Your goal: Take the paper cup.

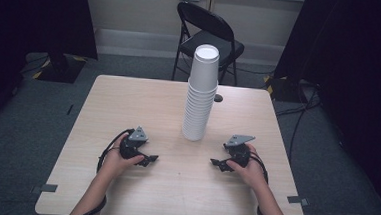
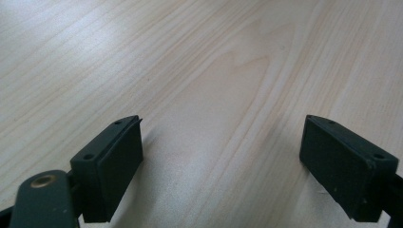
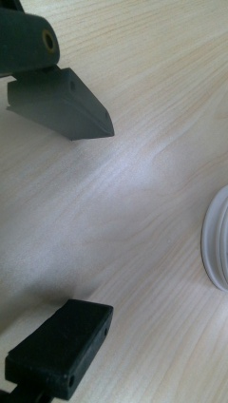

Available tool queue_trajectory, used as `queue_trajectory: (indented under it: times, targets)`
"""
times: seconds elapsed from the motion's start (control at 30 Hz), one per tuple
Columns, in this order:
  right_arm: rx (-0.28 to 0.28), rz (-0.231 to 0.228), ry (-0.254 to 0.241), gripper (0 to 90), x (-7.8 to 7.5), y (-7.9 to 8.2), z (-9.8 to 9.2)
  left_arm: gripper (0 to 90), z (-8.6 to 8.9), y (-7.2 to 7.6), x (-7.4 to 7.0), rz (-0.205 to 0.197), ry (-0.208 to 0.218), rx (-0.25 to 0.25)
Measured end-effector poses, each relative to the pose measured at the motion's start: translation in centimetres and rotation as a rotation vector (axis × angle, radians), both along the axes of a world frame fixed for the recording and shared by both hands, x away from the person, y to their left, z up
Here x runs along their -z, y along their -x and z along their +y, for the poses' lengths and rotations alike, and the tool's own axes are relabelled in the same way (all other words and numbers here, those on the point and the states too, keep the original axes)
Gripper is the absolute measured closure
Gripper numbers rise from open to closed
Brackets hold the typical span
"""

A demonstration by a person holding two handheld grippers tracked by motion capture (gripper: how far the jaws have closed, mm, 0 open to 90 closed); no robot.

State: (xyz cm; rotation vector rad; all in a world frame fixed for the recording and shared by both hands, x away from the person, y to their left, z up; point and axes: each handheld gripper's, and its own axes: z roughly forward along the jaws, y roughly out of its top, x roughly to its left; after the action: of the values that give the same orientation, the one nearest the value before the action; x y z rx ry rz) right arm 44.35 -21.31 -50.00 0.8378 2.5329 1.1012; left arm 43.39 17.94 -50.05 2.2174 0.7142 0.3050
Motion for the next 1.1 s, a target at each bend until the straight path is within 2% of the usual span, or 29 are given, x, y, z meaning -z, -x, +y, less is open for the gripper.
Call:
queue_trajectory:
  times: [0.2,0.3,0.33,0.37,0.43,0.5,0.57,0.6,0.63,0.67,0.7,0.77,0.83,0.87,0.9,0.97,1.03,1.1]
  targets:
    - [0.012,-0.001,0.0,12.8,0.0,0.1,0.0,14.1,0.0,0.0,0.0,0.0,0.0,0.0]
    - [0.026,0.005,-0.006,13.6,0.0,0.2,0.0,14.2,0.0,0.0,0.0,0.001,-0.003,-0.015]
    - [0.03,0.009,-0.012,14.5,-0.1,0.2,-0.1,14.2,0.0,0.0,0.0,0.001,-0.004,-0.022]
    - [0.032,0.036,-0.012,15.8,-0.4,0.2,-0.2,14.3,-0.1,0.0,0.0,0.001,-0.004,-0.027]
    - [0.032,0.04,-0.006,15.9,-0.6,0.2,-0.3,14.7,-0.1,0.0,-0.1,-0.002,-0.004,-0.04]
    - [0.029,0.037,-0.005,16.0,-1.2,0.2,-0.5,15.8,-0.2,-0.1,-0.1,0.009,0.006,-0.051]
    - [0.027,0.028,-0.008,15.9,-2.3,0.1,-0.6,15.9,-0.4,-0.2,-0.3,0.028,-0.002,-0.049]
    - [0.028,0.031,-0.007,16.0,-2.9,0.0,-0.7,15.9,-0.6,-0.3,-0.5,0.04,-0.007,-0.043]
    - [0.017,0.031,-0.007,16.2,-4.2,-0.1,-0.7,16.1,-0.8,-0.4,-0.7,0.042,-0.014,-0.036]
    - [0.008,0.035,-0.006,16.4,-4.9,-0.2,-0.7,16.3,-1.1,-0.5,-1.0,0.04,-0.021,-0.04]
    - [0.008,0.035,-0.006,16.4,-4.9,-0.2,-0.7,16.1,-1.3,-0.7,-1.4,0.04,-0.027,-0.038]
    - [-0.006,0.046,0.022,16.5,-6.6,-0.4,-0.6,16.1,-1.7,-0.9,-2.5,0.035,-0.008,-0.04]
    - [-0.023,0.048,0.049,16.5,-7.6,-0.5,-0.4,16.0,-2.2,-1.2,-3.6,0.029,0.022,-0.033]
    - [-0.023,0.048,0.049,16.5,-7.6,-0.5,-0.4,16.0,-2.5,-1.4,-4.2,0.025,0.029,-0.027]
    - [-0.032,0.056,0.072,16.7,-8.4,-0.6,-0.1,15.9,-2.7,-1.5,-4.9,0.015,0.037,-0.021]
    - [-0.044,0.066,0.078,16.7,-8.8,-0.7,0.0,15.7,-3.3,-1.9,-6.1,-0.003,0.05,-0.016]
    - [-0.066,0.067,0.111,16.7,-9.9,-0.9,0.5,15.9,-3.9,-2.2,-7.5,-0.019,0.049,-0.02]
    - [-0.069,0.064,0.116,16.7,-10.3,-1.0,0.6,15.8,-4.4,-2.6,-8.8,-0.034,0.071,-0.006]
